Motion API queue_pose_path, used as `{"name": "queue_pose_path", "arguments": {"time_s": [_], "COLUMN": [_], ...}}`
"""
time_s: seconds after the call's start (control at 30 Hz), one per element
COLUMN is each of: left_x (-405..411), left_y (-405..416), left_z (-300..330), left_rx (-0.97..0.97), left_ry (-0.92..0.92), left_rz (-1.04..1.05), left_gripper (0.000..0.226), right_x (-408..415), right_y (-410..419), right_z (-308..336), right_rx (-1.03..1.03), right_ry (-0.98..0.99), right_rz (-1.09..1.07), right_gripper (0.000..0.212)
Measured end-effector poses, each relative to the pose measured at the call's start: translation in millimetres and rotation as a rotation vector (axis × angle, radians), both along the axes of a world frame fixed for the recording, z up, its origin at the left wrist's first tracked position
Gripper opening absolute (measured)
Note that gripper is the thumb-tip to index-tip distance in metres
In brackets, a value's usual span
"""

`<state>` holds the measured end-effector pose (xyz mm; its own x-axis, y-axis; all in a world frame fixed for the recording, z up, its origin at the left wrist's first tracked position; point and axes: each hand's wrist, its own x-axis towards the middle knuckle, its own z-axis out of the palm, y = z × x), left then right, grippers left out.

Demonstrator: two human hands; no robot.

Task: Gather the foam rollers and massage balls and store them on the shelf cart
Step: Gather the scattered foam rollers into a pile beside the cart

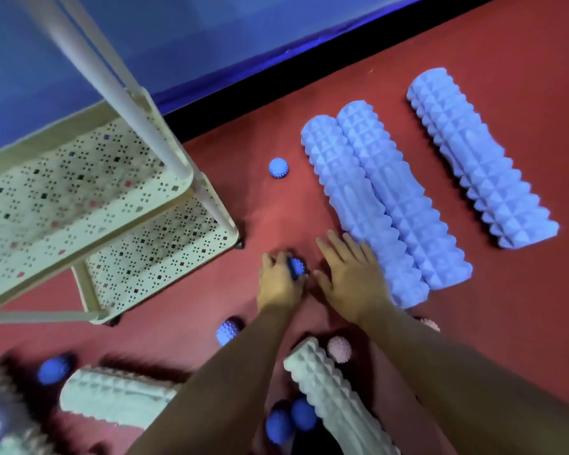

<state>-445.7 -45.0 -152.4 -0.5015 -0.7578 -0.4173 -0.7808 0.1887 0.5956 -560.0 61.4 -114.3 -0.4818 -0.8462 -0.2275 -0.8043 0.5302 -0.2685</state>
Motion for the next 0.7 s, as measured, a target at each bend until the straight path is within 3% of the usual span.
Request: {"name": "queue_pose_path", "arguments": {"time_s": [0.13, 0.23, 0.33, 0.5, 0.7], "left_x": [7.3, 22.5, 60.5, 203.4, 425.3], "left_y": [3.9, 6.8, 17.2, 51.1, 88.5], "left_z": [4.1, 31.4, 78.0, 163.7, 228.7], "left_rx": [0.077, 0.107, 0.092, 0.058, 0.064], "left_ry": [-0.083, -0.045, 0.016, -0.075, -0.204], "left_rz": [-0.109, -0.108, -0.007, 0.008, 0.454], "left_gripper": [0.060, 0.068, 0.054, 0.042, 0.048], "right_x": [17.8, 30.6, 54.6, 137.3, 298.0], "right_y": [18.1, 31.5, 46.4, 48.7, 50.1], "right_z": [18.0, 42.3, 77.3, 158.6, 251.4], "right_rx": [0.062, 0.102, 0.143, 0.143, 0.036], "right_ry": [-0.097, -0.119, -0.128, -0.113, -0.132], "right_rz": [0.008, 0.005, 0.041, 0.226, 0.487], "right_gripper": [0.086, 0.078, 0.067, 0.067, 0.064]}}
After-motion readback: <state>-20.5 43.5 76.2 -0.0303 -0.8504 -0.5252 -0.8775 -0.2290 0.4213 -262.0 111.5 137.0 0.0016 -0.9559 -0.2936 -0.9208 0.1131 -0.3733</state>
